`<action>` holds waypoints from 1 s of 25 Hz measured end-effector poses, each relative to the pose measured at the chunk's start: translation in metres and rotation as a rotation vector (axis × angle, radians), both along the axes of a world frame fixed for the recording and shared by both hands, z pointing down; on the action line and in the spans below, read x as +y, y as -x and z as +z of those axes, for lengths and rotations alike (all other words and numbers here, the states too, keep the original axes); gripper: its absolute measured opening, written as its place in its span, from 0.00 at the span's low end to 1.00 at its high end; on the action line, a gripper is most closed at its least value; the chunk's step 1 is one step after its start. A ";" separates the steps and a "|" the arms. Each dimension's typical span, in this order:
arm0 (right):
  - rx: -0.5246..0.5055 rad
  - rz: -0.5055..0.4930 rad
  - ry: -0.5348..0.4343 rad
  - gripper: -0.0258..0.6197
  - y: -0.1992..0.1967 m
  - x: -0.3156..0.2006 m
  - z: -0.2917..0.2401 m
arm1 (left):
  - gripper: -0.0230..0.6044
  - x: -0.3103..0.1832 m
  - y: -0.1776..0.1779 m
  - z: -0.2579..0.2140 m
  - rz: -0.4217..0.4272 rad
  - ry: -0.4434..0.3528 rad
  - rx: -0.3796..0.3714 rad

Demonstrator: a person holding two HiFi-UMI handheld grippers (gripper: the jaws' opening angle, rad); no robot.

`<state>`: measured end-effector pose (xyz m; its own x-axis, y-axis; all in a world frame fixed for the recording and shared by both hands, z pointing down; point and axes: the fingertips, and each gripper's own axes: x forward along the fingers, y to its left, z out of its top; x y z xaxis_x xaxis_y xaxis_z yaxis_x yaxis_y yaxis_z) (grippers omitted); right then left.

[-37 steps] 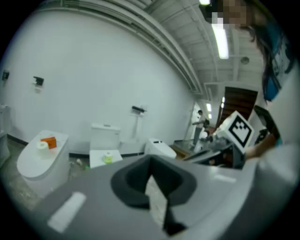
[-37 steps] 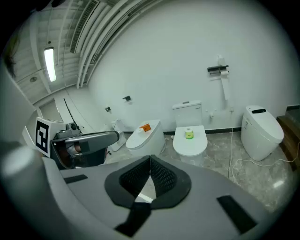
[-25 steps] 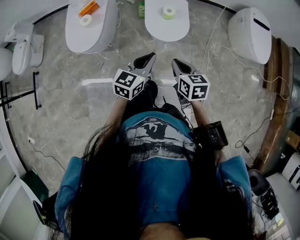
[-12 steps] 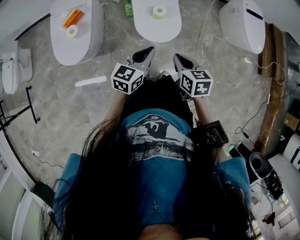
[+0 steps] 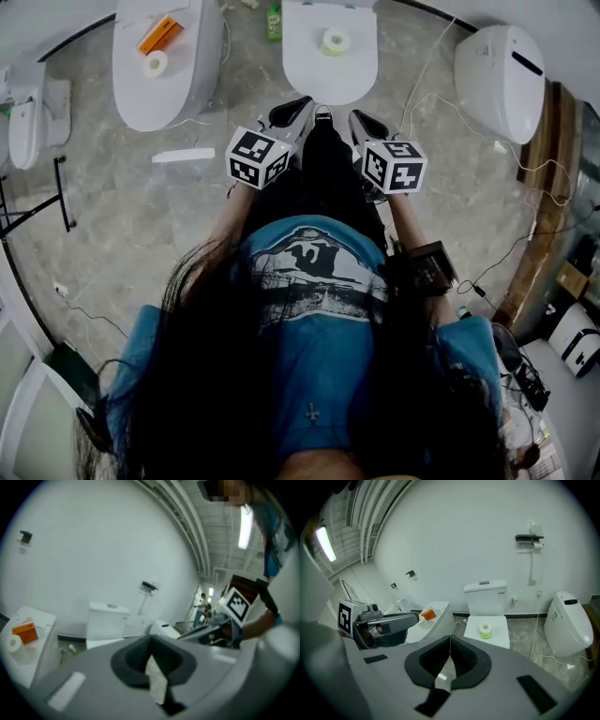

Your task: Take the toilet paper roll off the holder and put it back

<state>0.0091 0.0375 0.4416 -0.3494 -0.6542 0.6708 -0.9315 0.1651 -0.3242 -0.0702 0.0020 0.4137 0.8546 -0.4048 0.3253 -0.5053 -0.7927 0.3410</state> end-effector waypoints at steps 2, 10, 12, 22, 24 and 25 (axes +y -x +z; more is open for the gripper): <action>0.004 -0.021 0.001 0.07 -0.011 -0.024 0.005 | 0.04 -0.021 -0.006 0.004 -0.021 -0.002 -0.012; 0.049 -0.172 0.053 0.07 -0.060 -0.125 0.054 | 0.04 -0.100 -0.039 0.037 -0.091 0.028 -0.081; 0.068 -0.234 0.065 0.07 -0.068 -0.147 0.073 | 0.04 -0.117 -0.050 0.050 -0.089 0.039 -0.103; 0.218 -0.586 0.108 0.22 -0.077 -0.219 0.189 | 0.04 -0.190 -0.094 0.129 -0.070 0.100 -0.157; 0.254 -0.694 0.106 0.30 -0.074 -0.227 0.210 | 0.04 -0.202 -0.101 0.143 -0.072 0.113 -0.157; 0.274 -0.734 0.104 0.33 -0.073 -0.231 0.221 | 0.04 -0.208 -0.103 0.149 -0.074 0.117 -0.155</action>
